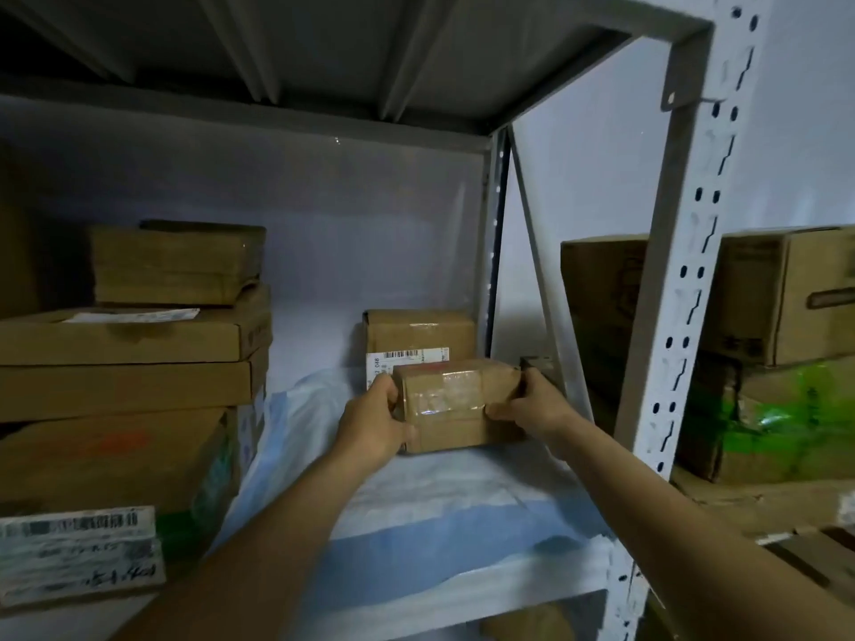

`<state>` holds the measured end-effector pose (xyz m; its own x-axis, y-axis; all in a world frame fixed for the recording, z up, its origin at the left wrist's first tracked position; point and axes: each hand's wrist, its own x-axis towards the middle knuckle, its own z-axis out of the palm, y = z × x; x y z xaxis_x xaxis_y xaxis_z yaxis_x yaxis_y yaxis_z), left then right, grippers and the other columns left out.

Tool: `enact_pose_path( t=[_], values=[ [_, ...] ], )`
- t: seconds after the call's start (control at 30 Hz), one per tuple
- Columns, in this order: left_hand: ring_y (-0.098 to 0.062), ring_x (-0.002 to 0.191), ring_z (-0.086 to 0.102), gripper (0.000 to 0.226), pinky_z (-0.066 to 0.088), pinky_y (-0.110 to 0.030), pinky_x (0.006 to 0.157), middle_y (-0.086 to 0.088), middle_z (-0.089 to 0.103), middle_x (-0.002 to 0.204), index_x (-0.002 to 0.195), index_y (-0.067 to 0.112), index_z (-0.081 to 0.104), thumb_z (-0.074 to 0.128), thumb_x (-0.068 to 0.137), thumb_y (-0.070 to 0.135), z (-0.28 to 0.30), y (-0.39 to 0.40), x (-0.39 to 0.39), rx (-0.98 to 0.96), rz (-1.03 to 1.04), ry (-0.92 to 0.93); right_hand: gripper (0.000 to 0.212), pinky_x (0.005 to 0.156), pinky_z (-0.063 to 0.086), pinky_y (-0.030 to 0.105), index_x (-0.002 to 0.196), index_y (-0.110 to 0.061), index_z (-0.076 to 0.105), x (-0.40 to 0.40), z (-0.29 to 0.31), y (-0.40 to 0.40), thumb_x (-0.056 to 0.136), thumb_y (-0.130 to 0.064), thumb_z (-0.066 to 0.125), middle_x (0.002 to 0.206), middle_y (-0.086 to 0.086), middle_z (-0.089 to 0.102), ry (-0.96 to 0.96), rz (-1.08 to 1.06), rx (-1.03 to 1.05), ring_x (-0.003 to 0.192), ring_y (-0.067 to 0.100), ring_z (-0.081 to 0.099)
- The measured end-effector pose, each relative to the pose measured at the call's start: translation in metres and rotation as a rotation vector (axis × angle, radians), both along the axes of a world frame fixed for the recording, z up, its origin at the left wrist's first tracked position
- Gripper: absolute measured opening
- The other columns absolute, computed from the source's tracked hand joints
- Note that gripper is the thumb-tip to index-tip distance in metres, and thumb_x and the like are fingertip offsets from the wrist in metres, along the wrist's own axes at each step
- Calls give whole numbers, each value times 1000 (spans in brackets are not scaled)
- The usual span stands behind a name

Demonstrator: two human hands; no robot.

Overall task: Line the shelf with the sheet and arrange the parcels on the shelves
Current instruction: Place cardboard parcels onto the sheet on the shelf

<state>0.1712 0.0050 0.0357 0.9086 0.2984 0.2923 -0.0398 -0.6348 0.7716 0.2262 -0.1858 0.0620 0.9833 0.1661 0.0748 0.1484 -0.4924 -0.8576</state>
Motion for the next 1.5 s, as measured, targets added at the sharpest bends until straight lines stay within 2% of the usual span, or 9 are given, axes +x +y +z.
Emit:
enact_pose_path(
  t=[0.2,0.43,0.73,0.83,0.9,1.1,1.27,1.4,1.5],
  values=[
    [-20,78,51,43,42,-28,67,0,54,84,69,24,31,68,76,4,10,7,20,99,18,8,75,100,42,39,141,-15,29,12,6,11,79,-5,71,134,8,46,-105,-12,-134,124,29,47],
    [-24,79,59,31,45,-29,66,-1,59,85,73,23,35,64,80,17,-14,8,26,129,74,65,59,100,43,39,140,-19,34,19,-17,16,89,-8,61,130,6,54,-209,-28,-196,119,27,52],
    [-30,102,61,33,52,-37,86,-10,64,113,107,15,49,66,80,24,0,8,6,98,70,118,65,103,40,40,146,-16,29,11,-9,21,89,-6,58,137,12,46,-243,-95,-220,124,29,48],
    [-26,104,60,33,51,-32,81,-7,62,117,114,16,46,61,87,27,16,6,-17,25,104,-2,50,95,48,45,136,-15,42,-1,14,38,89,-18,61,133,13,45,-456,-331,-159,114,30,53],
    [-20,106,58,26,49,-24,76,-3,60,118,112,18,47,60,89,21,35,4,-42,-32,105,-172,37,92,50,44,126,-13,50,-16,32,65,91,-16,59,127,11,52,-495,-291,22,109,27,57],
    [-16,115,50,25,43,-34,99,6,50,115,118,17,55,51,94,13,91,72,-138,5,365,-650,39,76,46,37,103,0,60,-75,57,160,95,-37,49,92,17,56,-96,166,387,85,24,54],
    [-31,132,39,42,32,-43,109,-14,42,143,139,8,42,43,98,20,97,171,-167,-64,761,-385,73,93,46,49,138,-14,40,-101,60,207,89,-68,36,131,16,50,262,306,318,111,29,52],
    [-38,128,42,58,36,-45,106,-19,41,143,140,4,39,41,95,41,91,199,-156,-188,724,-113,59,95,44,51,87,-17,46,-101,65,227,85,-74,34,97,12,55,325,342,253,104,31,52],
    [-39,127,41,63,36,-47,107,-18,41,142,138,6,41,41,92,49,88,205,-147,-202,704,-56,54,81,49,41,83,-19,48,-98,65,231,78,-73,49,96,15,59,367,348,231,100,31,59]
  ],
)
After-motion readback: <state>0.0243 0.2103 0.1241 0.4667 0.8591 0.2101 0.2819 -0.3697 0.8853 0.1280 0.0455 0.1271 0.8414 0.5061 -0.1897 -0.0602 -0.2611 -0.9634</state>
